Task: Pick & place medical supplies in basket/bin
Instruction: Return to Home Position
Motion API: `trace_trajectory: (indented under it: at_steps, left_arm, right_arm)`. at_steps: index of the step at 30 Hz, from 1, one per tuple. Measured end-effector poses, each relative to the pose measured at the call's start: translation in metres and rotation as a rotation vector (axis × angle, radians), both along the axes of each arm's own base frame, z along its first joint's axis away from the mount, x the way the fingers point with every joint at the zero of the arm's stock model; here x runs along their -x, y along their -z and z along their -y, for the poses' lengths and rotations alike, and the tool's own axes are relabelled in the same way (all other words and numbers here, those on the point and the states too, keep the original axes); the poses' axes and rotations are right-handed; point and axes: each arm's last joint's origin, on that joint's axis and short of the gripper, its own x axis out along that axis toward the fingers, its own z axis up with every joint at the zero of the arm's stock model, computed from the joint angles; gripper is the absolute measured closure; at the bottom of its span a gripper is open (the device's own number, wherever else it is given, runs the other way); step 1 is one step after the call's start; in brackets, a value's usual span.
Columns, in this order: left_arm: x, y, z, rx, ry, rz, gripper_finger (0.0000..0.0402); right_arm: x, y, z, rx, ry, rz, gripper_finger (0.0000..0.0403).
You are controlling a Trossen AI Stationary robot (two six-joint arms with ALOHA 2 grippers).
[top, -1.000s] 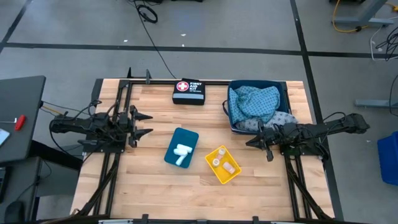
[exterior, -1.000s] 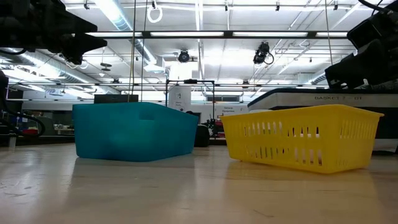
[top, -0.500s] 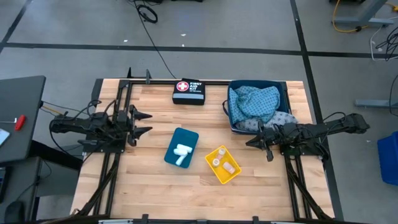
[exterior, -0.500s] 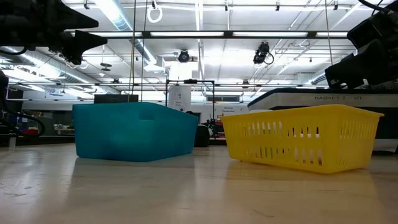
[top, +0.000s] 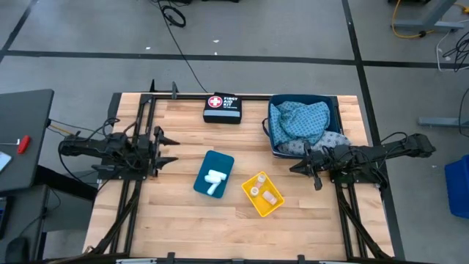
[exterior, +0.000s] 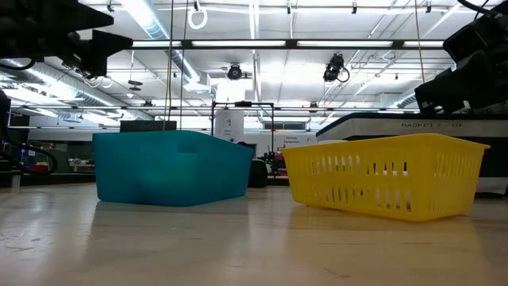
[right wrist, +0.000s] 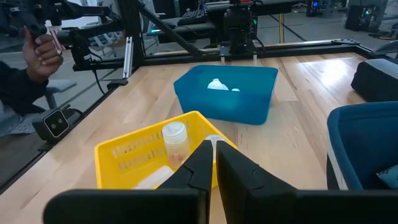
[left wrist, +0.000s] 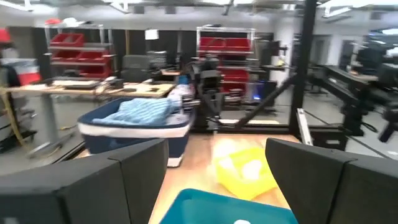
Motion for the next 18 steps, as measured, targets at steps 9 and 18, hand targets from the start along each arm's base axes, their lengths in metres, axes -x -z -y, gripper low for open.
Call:
trace_trajectory:
  at_steps: [9, 18]
  left_arm:
    - [-0.002, 0.0049, 0.0005, -0.037, -0.001, -0.054, 0.0131]
    - [-0.0021, 0.0048, 0.0005, -0.032, -0.001, -0.055, 0.0131]
  right_arm:
    - [0.0, 0.0, 0.0, 0.0, 0.0, 0.0, 0.0375]
    - [0.0, 0.0, 0.0, 0.0, 0.0, 0.0, 0.0375]
